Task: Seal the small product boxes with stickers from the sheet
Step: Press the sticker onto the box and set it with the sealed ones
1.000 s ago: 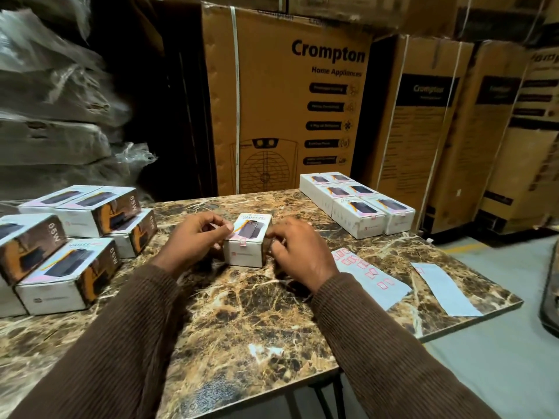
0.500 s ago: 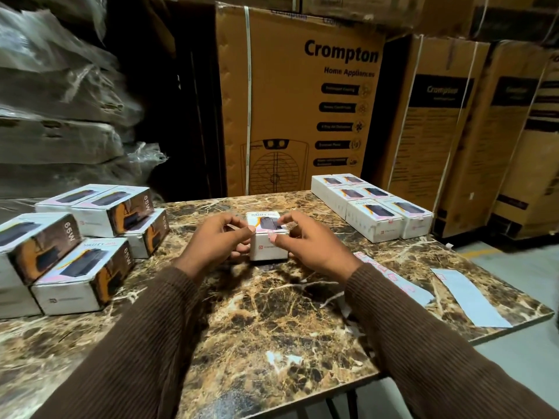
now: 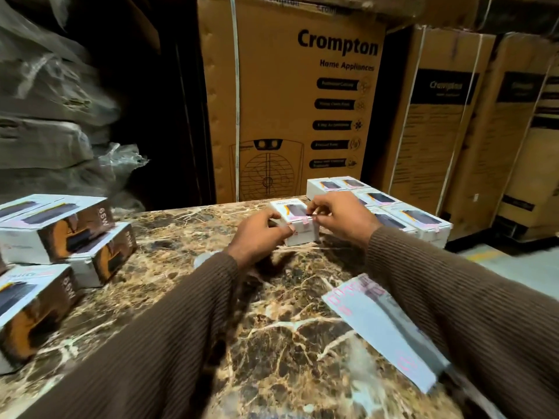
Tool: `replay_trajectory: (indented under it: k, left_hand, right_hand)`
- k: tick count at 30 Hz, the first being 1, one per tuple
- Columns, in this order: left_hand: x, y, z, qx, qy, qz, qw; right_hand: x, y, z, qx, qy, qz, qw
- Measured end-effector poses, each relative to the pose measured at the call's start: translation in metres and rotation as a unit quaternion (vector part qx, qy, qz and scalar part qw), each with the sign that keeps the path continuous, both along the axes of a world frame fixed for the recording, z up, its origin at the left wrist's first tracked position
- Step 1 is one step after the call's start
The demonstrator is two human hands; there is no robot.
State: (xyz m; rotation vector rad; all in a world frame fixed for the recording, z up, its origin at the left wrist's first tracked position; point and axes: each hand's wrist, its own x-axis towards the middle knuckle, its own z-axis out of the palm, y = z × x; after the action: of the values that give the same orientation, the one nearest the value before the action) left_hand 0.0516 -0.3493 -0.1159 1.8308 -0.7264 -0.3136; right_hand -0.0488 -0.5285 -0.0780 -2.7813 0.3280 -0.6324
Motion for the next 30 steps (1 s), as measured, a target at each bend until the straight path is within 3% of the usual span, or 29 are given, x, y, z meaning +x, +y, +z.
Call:
replay_trajectory:
  k: [4, 12, 17, 30]
  left_hand:
    - [0.034, -0.044, -0.005, 0.002, -0.013, 0.003, 1.0]
    - [0.073, -0.097, -0.004, -0.014, 0.034, 0.006, 0.999]
    - [0.077, -0.107, -0.007, -0.005, -0.009, 0.01, 1.0]
    - [0.06, -0.093, 0.001, -0.015, 0.072, -0.06, 0.995]
  right_hand:
    - [0.041, -0.04, 0.009, -0.057, 0.031, -0.011, 0.998]
    - [0.085, -0.08, 0.016, -0.024, 0.043, -0.028, 0.998]
    - [0.086, -0.093, 0.01, 0.014, 0.025, -0.029, 0.999]
    - [0.076, -0.085, 0.015, 0.005, 0.032, -0.021, 0.999]
